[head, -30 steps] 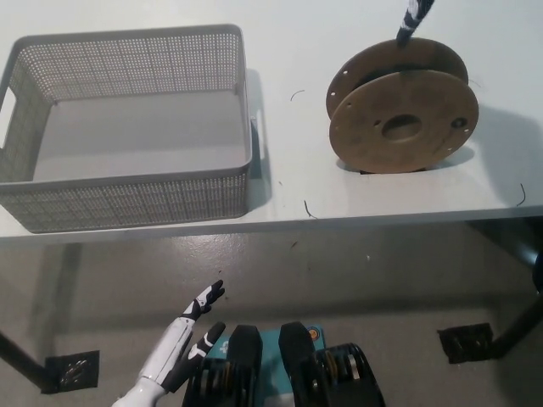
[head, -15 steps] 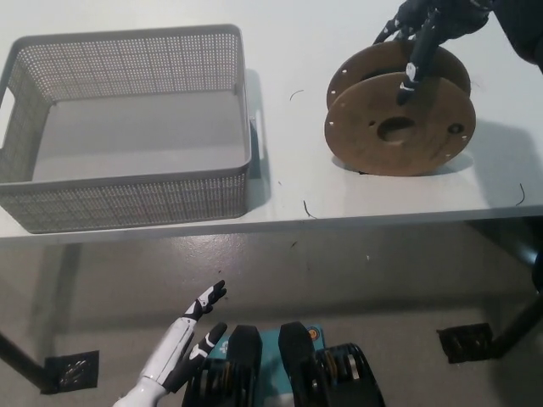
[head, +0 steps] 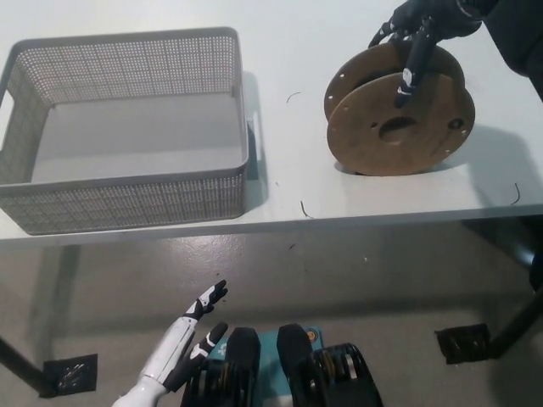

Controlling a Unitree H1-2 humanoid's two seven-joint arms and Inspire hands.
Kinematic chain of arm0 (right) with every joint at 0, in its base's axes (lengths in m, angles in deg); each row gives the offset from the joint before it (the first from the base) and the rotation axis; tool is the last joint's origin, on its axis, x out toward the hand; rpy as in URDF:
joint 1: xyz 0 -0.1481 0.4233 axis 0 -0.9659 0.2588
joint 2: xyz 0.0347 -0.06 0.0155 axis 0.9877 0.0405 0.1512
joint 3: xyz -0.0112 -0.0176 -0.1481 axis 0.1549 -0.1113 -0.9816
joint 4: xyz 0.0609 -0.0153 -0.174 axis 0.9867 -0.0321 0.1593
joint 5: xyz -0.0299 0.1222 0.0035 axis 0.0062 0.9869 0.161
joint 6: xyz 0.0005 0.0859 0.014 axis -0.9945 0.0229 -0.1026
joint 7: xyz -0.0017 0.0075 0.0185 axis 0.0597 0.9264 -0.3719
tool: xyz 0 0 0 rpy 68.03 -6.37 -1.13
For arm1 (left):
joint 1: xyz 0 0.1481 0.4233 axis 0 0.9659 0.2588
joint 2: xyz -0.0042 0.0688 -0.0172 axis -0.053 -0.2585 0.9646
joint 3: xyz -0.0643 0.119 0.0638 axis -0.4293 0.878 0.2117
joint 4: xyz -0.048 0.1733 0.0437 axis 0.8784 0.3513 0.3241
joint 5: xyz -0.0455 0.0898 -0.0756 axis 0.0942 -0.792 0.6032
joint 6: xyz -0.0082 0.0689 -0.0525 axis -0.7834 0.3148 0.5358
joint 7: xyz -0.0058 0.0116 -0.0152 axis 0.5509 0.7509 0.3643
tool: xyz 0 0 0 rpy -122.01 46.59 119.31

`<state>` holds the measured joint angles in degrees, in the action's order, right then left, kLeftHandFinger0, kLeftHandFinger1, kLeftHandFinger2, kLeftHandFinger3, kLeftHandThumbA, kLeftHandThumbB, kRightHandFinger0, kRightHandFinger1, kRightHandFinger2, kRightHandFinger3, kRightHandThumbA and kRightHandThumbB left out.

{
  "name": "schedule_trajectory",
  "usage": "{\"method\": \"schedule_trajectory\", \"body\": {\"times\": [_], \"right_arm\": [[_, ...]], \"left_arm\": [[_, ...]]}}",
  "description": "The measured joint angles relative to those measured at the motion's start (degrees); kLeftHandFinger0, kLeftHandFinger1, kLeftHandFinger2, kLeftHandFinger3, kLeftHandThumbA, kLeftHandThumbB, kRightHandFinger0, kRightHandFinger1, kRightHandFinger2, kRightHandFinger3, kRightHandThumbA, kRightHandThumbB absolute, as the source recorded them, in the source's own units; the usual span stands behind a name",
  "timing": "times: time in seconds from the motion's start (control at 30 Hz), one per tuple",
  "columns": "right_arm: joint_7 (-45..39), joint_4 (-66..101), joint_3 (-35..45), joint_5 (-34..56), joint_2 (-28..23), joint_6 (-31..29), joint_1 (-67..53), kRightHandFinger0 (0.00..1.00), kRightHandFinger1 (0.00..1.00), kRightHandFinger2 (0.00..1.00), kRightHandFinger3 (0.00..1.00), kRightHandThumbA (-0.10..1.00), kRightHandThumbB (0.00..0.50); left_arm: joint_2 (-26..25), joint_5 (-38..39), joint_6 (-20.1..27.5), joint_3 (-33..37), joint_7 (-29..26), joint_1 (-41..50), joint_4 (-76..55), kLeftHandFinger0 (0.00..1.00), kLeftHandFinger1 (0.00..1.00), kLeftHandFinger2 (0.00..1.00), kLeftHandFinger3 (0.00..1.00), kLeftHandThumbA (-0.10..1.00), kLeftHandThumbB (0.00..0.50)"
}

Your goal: Use the right hand to pick up a 3d printing filament and place it into a container on the left side

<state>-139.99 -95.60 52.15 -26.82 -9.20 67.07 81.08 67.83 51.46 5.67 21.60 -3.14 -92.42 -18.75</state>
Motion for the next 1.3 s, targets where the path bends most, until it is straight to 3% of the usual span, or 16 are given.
{"method": "schedule_trajectory", "body": {"times": [0.13, 0.27, 0.33, 0.37, 0.4, 0.43, 0.47, 0.57, 0.63, 0.7, 0.77, 0.93, 1.0, 1.07, 1.13, 1.3], "right_arm": [[2.4, -0.1, -1.0, -1.3, 0.4, -0.6, -0.8, 1.0, 1.0, 1.0, 1.0, 1.0, 0.496], [5.4, -0.2, -5.2, -4.5, 1.4, -0.5, -1.2, 1.0, 1.0, 1.0, 1.0, 0.88, 0.419], [6.2, -0.3, -6.4, -5.6, 1.7, -0.5, -1.3, 0.57, 0.73, 0.87, 1.0, 0.54, 0.364], [6.6, -0.3, -6.7, -6.0, 1.7, -0.6, -1.4, 0.58, 0.74, 0.87, 1.0, 0.5, 0.353], [6.7, -0.3, -6.9, -6.2, 1.7, -0.6, -1.5, 0.12, 0.33, 0.53, 0.9, 0.21, 0.264], [7.3, -0.3, -7.8, -7.1, 1.7, -1.1, -1.6, 0.06, 0.3, 0.5, 0.76, 0.01, 0.202], [7.8, -0.2, -8.3, -7.6, 1.7, -1.5, -1.8, 0.04, 0.34, 0.6, 0.7, -0.1, 0.171], [11.1, 0.0, -8.6, -8.2, 1.8, -3.5, -2.7, 0.04, 0.43, 0.67, 0.72, -0.1, 0.192], [12.7, 0.0, -8.0, -8.2, 1.9, -4.1, -3.1, 0.0, 0.32, 0.59, 0.61, -0.1, 0.215], [14.2, 0.0, -6.3, -7.9, 1.7, -4.3, -3.5, 0.19, 0.58, 0.88, 0.89, -0.1, 0.144], [15.8, 0.0, -4.0, -7.6, 1.3, -4.4, -4.0, 0.26, 0.62, 0.87, 0.92, -0.1, 0.148], [19.8, 0.0, 1.6, -5.3, 0.6, -5.2, -5.8, 0.07, 0.54, 0.86, 0.38, -0.1, 0.15], [20.8, 0.0, 3.5, -4.5, 0.6, -5.3, -6.2, 0.05, 0.5, 0.82, 0.28, -0.1, 0.147], [22.3, -0.1, 7.9, -2.9, 0.4, -4.9, -6.8, 0.09, 0.53, 0.86, 0.33, -0.1, 0.145], [23.4, -0.3, 12.0, -1.5, -0.4, -4.2, -7.3, 0.17, 0.53, 0.86, 0.51, -0.1, 0.169], [25.4, -0.8, 22.1, 2.5, -2.6, -2.1, -9.2, 0.01, 0.37, 0.75, 0.76, -0.1, 0.129]], "left_arm": [[-0.1, 0.0, 0.0, 0.0, 0.2, -0.3, 0.0, 1.0, 1.0, 1.0, 1.0, 1.0, 0.346], [-0.1, 0.0, 0.0, 0.0, 0.5, -0.3, 0.0, 1.0, 1.0, 1.0, 1.0, 1.0, 0.337], [-0.2, 0.0, 0.0, 0.0, 0.5, -0.4, 0.0, 1.0, 1.0, 1.0, 1.0, 1.0, 0.343], [-0.2, 0.1, 0.0, 0.0, 0.5, -0.5, 0.0, 1.0, 1.0, 1.0, 1.0, 1.0, 0.344], [-0.2, 0.1, 0.0, 0.0, 0.5, -0.5, 0.0, 1.0, 1.0, 1.0, 1.0, 1.0, 0.34], [-0.3, 0.1, 0.0, 0.0, 0.6, -0.6, 0.0, 1.0, 1.0, 1.0, 1.0, 1.0, 0.34], [-0.4, 0.2, 0.0, 0.0, 0.6, -0.7, 0.0, 1.0, 1.0, 1.0, 1.0, 1.0, 0.339], [-0.6, 0.3, 0.0, 0.0, 0.7, -1.0, 0.0, 1.0, 1.0, 1.0, 1.0, 1.0, 0.343], [-0.6, 0.4, 0.0, 0.0, 0.7, -1.1, 0.1, 1.0, 1.0, 1.0, 1.0, 1.0, 0.347], [-0.6, 0.6, 0.0, 0.0, 0.7, -1.1, 0.1, 1.0, 1.0, 1.0, 1.0, 1.0, 0.35], [-0.6, 0.8, 0.0, 0.0, 0.7, -1.1, 0.2, 1.0, 1.0, 1.0, 1.0, 1.0, 0.342], [-0.6, 0.9, 0.0, 0.0, 0.7, -1.2, 0.2, 1.0, 1.0, 1.0, 1.0, 1.0, 0.333], [-0.6, 1.0, 0.0, 0.0, 0.7, -1.1, 0.2, 1.0, 1.0, 1.0, 1.0, 1.0, 0.334], [-0.7, 1.0, 0.0, 0.0, 0.7, -1.1, 0.2, 1.0, 1.0, 1.0, 1.0, 1.0, 0.336], [-0.8, 1.1, 0.0, 0.0, 0.7, -1.2, 0.2, 1.0, 1.0, 1.0, 1.0, 1.0, 0.332], [-0.8, 1.1, 0.0, 0.1, 0.7, -1.2, 0.2, 1.0, 1.0, 1.0, 1.0, 1.0, 0.325]]}}
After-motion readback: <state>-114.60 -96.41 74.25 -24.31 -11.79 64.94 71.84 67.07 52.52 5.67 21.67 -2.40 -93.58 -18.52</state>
